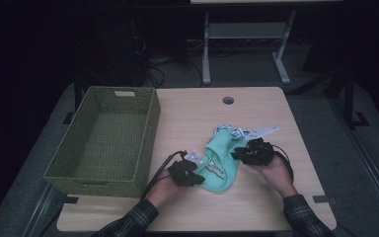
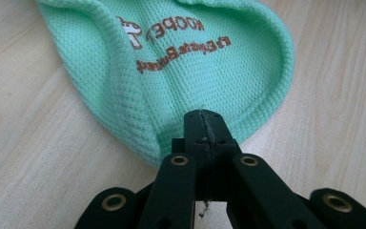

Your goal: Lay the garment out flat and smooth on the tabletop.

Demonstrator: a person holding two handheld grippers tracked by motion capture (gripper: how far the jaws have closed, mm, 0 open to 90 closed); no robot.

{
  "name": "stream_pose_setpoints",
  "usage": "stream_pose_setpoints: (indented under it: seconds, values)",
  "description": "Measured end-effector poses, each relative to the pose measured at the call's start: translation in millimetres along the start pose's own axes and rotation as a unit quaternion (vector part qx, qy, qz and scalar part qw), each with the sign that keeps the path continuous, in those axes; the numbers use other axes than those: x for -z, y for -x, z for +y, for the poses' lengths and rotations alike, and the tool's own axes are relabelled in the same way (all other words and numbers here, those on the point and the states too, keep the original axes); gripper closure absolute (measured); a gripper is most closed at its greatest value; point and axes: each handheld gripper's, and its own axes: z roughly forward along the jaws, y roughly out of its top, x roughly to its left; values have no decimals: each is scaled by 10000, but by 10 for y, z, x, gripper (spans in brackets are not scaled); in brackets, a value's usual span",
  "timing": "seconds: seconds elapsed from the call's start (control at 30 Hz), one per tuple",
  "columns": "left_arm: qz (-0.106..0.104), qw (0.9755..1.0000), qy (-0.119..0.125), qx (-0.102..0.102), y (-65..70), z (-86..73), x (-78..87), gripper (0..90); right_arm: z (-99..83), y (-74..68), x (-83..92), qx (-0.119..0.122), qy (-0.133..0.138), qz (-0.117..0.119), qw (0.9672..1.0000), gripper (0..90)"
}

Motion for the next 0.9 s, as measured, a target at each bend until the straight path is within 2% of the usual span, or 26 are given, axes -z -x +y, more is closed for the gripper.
stream_pose_setpoints:
  seconds: [0.23,0.3,0.37,0.4,0.53,0.67,0.9]
  values:
    - [-4,10000,1,6,0,0,0,896,-68,-92,-173,136,-312,91,9994,710]
    - [-4,10000,0,8,1,0,-1,896,-84,-92,-204,170,-401,46,9990,715]
    - [-1,10000,1,11,3,0,-1,896,-105,-88,-240,214,-491,23,9986,739]
    - [-2,10000,1,10,2,0,-1,896,-121,-93,-258,235,-522,-34,9984,779]
    - [-2,10000,1,5,1,1,-1,896,-131,-105,-254,318,-510,-64,9982,880]
    - [11,10000,2,18,6,1,-2,896,-133,-112,-230,383,-478,-99,9981,893]
    - [12,10000,-1,54,10,2,-2,896,-186,-120,-55,261,-275,-101,9992,896]
